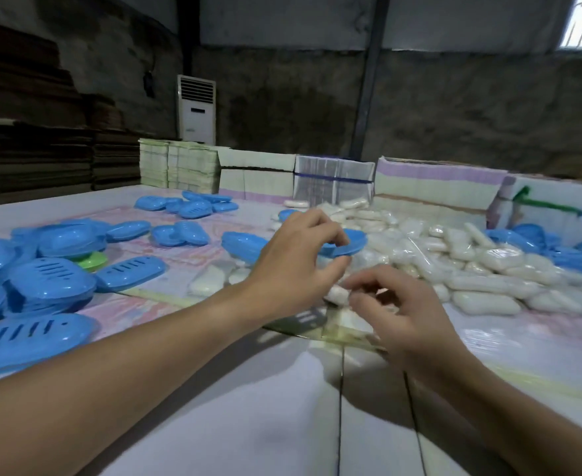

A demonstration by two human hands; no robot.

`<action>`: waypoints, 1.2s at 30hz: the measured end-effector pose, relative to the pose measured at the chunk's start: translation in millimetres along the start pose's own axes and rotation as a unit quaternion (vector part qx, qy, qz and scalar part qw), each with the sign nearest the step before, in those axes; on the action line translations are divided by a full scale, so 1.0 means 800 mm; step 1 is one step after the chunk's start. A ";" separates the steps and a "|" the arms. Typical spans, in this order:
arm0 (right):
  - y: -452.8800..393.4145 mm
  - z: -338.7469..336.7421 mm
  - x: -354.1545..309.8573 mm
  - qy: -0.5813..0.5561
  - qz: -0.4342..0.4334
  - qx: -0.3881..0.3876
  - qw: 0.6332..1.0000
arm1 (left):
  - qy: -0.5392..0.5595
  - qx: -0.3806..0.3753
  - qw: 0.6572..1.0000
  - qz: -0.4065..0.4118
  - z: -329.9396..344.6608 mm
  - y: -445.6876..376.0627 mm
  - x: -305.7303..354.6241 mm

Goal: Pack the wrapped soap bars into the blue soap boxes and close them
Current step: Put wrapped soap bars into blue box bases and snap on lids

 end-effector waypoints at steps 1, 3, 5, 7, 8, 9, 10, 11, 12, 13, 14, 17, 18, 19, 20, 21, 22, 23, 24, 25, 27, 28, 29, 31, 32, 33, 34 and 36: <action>-0.001 -0.009 -0.003 -0.005 -0.009 0.034 0.999 | 0.005 -0.011 1.000 0.013 0.009 0.003 0.007; -0.002 -0.026 -0.009 -0.007 -0.024 0.081 0.996 | 0.010 -0.031 0.999 0.028 0.026 0.013 0.014; -0.003 -0.043 -0.012 -0.001 -0.030 0.114 0.993 | 0.020 -0.054 0.998 0.039 0.038 0.026 0.015; -0.005 -0.056 -0.012 0.007 -0.025 0.141 0.990 | 0.035 -0.080 0.994 0.062 0.045 0.039 0.017; -0.006 -0.060 -0.011 0.006 -0.017 0.150 0.989 | 0.042 -0.095 0.992 0.077 0.047 0.046 0.019; -0.007 -0.061 -0.008 0.005 -0.006 0.155 0.988 | 0.049 -0.114 0.988 0.091 0.050 0.051 0.022; -0.008 -0.062 -0.005 0.005 0.007 0.155 0.988 | 0.052 -0.140 0.983 0.104 0.055 0.056 0.025; -0.007 -0.060 -0.001 0.006 0.021 0.152 0.988 | 0.051 -0.166 0.978 0.114 0.060 0.060 0.028; -0.006 -0.057 0.004 0.009 0.034 0.147 0.988 | 0.046 -0.187 0.974 0.120 0.064 0.061 0.029; -0.005 -0.054 0.007 0.011 0.045 0.142 0.989 | 0.037 -0.201 0.971 0.121 0.066 0.061 0.029; -0.004 -0.051 0.010 0.015 0.053 0.138 0.989 | 0.023 -0.213 0.969 0.120 0.068 0.060 0.026; -0.004 -0.049 0.012 0.022 0.066 0.133 0.989 | -0.005 -0.270 0.957 0.104 0.071 0.058 0.010; -0.004 -0.050 0.012 0.025 0.070 0.135 0.988 | -0.003 -0.289 0.953 0.094 0.071 0.058 0.004; -0.004 -0.052 0.012 0.027 0.074 0.136 0.988 | 0.002 -0.303 0.949 0.085 0.072 0.059 -0.001; -0.004 -0.054 0.013 0.031 0.078 0.135 0.987 | 0.005 -0.310 0.948 0.074 0.072 0.060 -0.005; -0.004 -0.056 0.013 0.037 0.082 0.132 0.987 | 0.009 -0.311 0.948 0.062 0.073 0.060 -0.008; -0.005 -0.058 0.014 0.043 0.086 0.129 0.987 | 0.017 -0.306 0.951 0.053 0.073 0.060 -0.010; -0.004 -0.061 0.015 0.048 0.090 0.130 0.986 | 0.031 -0.295 0.954 0.050 0.072 0.059 -0.011; -0.004 -0.064 0.017 0.050 0.094 0.134 0.985 | 0.048 -0.282 0.957 0.051 0.071 0.058 -0.010; -0.004 -0.067 0.018 0.049 0.098 0.139 0.984 | 0.066 -0.267 0.960 0.053 0.070 0.057 -0.008; -0.005 -0.074 0.020 0.050 0.105 0.146 0.982 | 0.095 -0.236 0.966 0.055 0.068 0.056 -0.005; -0.005 -0.077 0.021 0.053 0.106 0.147 0.982 | 0.101 -0.228 0.967 0.050 0.068 0.056 -0.006; -0.005 -0.080 0.021 0.058 0.105 0.147 0.982 | 0.099 -0.231 0.967 0.046 0.069 0.055 -0.008; -0.005 -0.085 0.021 0.068 0.101 0.141 0.982 | 0.082 -0.263 0.960 0.049 0.075 0.056 -0.012; -0.005 -0.090 0.022 0.075 0.102 0.139 0.982 | 0.074 -0.279 0.956 0.059 0.080 0.057 -0.014; -0.005 -0.096 0.024 0.084 0.104 0.138 0.981 | 0.068 -0.287 0.953 0.070 0.083 0.057 -0.015; -0.005 -0.105 0.026 0.095 0.106 0.138 0.980 | 0.067 -0.287 0.952 0.080 0.085 0.058 -0.015; -0.003 -0.128 0.034 0.125 0.116 0.145 0.975 | 0.081 -0.265 0.956 0.102 0.090 0.058 -0.020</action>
Point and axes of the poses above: each hand's wrist, its own y-axis away from the middle knuckle, its own z-axis out of the palm, x = y × z, the point moved 5 cm from there along -y, towards the middle knuckle, and after that the axes turned 4 degrees about -z, right-handed, at the moved point
